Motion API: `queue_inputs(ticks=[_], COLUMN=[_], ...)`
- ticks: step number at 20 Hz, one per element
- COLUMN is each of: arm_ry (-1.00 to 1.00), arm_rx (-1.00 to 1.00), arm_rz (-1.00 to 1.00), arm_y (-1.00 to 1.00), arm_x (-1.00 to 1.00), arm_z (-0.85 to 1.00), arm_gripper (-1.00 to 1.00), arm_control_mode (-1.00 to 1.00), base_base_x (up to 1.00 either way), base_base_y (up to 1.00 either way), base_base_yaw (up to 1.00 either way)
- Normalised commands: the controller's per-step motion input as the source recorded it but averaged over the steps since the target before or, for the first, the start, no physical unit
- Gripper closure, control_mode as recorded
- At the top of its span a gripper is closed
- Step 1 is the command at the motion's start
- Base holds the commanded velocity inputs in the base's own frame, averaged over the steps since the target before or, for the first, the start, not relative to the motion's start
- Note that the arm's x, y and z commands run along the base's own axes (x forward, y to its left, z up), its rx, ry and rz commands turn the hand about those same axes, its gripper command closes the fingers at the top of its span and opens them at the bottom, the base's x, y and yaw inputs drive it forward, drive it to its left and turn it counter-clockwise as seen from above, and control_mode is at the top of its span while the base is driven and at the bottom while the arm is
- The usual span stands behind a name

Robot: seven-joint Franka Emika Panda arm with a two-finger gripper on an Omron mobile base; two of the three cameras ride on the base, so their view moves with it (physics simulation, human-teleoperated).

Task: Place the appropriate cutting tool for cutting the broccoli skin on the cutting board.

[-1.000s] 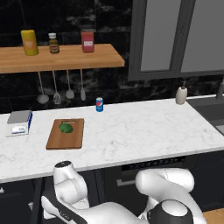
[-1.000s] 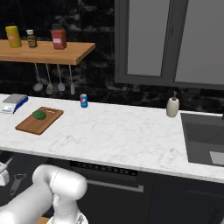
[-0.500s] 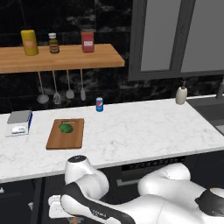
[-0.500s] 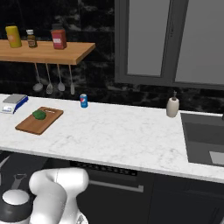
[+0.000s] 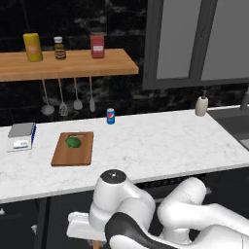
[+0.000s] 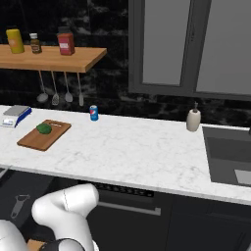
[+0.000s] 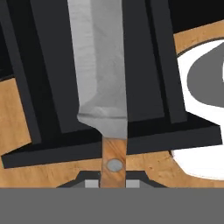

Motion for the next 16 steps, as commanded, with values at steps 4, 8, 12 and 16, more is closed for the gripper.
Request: queue_inputs(ticks=[4, 8, 12, 16], arm_ry=[-0.01, 0.00, 0.00, 0.00], arm_rx=[0.02, 0.03, 0.04, 0.04], arm_rz=[-0.21, -0.21, -0.16, -0.15], arm_y=[-0.28, -0.16, -0.01, 0.00], arm_x=[0.44, 0.73, 0.71, 0.67], arm_z=[0.76, 0.67, 0.49, 0.39], arm_gripper=[1.00, 1.00, 1.00, 1.00], arm_control_mode=[-1.00, -1.00, -1.00, -1.00], base_base_x=[0.00, 0.00, 0.00, 0.00], base_base_y=[0.00, 0.00, 0.00, 0.00], base_base_yaw=[0.00, 0.00, 0.00, 0.00])
